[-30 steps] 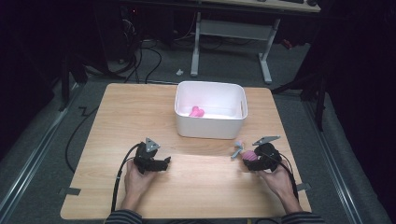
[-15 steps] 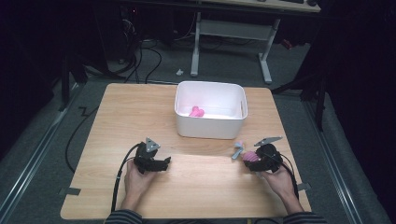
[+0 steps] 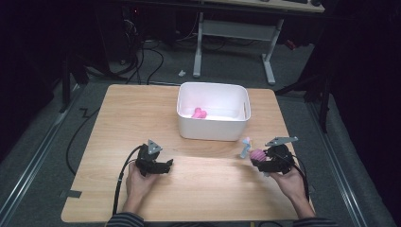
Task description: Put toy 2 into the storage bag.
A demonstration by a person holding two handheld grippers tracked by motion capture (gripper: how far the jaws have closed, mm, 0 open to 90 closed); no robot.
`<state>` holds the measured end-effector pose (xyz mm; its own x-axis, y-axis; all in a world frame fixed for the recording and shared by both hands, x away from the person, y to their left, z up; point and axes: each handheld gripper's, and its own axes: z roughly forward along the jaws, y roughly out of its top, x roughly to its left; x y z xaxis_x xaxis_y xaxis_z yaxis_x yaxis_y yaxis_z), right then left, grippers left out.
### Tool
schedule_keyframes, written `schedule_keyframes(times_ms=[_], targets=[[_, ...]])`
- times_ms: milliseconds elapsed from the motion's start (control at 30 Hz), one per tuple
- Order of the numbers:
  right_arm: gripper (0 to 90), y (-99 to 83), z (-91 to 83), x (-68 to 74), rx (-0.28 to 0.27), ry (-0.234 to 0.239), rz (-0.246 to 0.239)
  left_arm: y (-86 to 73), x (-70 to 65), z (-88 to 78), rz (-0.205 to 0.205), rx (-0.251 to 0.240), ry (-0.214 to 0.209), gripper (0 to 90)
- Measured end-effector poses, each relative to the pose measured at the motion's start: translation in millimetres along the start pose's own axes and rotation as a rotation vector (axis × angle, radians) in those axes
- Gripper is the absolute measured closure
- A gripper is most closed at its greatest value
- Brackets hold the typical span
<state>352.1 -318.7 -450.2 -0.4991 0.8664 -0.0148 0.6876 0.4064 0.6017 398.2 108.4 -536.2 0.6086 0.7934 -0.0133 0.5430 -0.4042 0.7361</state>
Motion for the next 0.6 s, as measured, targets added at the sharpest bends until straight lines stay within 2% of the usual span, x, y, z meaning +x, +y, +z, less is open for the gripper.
schedule_keyframes(times_ms=[200, 600], targets=[[35.5, 5.6, -11.3, -1.0, -0.008, 0.02, -0.024, 0.2, -0.1, 0.4, 0.006, 0.007, -0.006, 15.1], [35.5, 30.1, -39.3, -0.9, -0.065, 0.015, -0.064, 0.3, 0.0, 0.5, 0.005, 0.008, -0.006, 14.9]])
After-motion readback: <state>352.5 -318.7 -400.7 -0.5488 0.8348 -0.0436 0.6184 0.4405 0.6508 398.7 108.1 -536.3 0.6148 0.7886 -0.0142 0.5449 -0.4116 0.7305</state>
